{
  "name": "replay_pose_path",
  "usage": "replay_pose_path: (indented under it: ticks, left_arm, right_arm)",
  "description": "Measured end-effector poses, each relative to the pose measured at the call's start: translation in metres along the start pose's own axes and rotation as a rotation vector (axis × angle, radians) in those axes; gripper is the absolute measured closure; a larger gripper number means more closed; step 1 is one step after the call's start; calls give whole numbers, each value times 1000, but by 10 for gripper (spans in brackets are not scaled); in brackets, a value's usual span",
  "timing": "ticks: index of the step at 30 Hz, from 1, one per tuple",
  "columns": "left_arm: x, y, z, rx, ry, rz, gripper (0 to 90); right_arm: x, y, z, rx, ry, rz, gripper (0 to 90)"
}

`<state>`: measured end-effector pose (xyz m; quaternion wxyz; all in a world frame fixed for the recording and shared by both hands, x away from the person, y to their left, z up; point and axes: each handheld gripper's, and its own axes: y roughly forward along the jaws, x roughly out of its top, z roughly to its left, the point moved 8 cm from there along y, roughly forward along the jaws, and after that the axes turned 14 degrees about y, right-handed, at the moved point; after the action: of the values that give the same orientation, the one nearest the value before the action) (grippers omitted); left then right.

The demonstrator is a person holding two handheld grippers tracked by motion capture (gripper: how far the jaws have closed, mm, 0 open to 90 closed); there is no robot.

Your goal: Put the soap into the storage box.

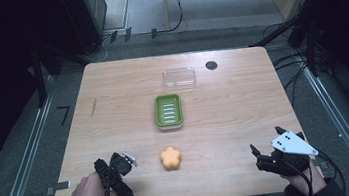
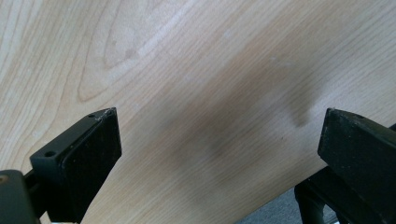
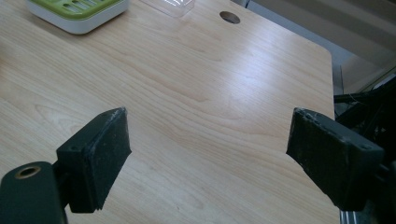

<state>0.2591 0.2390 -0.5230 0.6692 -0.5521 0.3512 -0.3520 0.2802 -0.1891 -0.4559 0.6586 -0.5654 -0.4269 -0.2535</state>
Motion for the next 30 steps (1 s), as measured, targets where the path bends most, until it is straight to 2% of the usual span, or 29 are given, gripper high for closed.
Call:
replay_pose_path:
  ticks: [12, 13, 18, 20, 22, 30]
  left_arm:
    - [8, -2, 0, -13, 8, -33, 0]
    - [11, -3, -2, -24, 11, -52, 0]
    - [20, -4, -5, -34, 44, -77, 0]
    - [24, -4, -5, -51, 36, -94, 0]
    - [27, -4, -4, -44, 41, -92, 0]
    - [52, -14, -4, -3, 84, -150, 0]
  right_arm:
    - [1, 1, 3, 6, -9, 1, 137]
    - [0, 1, 2, 3, -7, 4, 137]
    - [1, 1, 3, 6, -12, 3, 137]
    - [2, 1, 3, 7, -13, 0, 137]
    - [2, 2, 5, 9, -16, -1, 137]
    - [2, 2, 6, 8, -21, 2, 137]
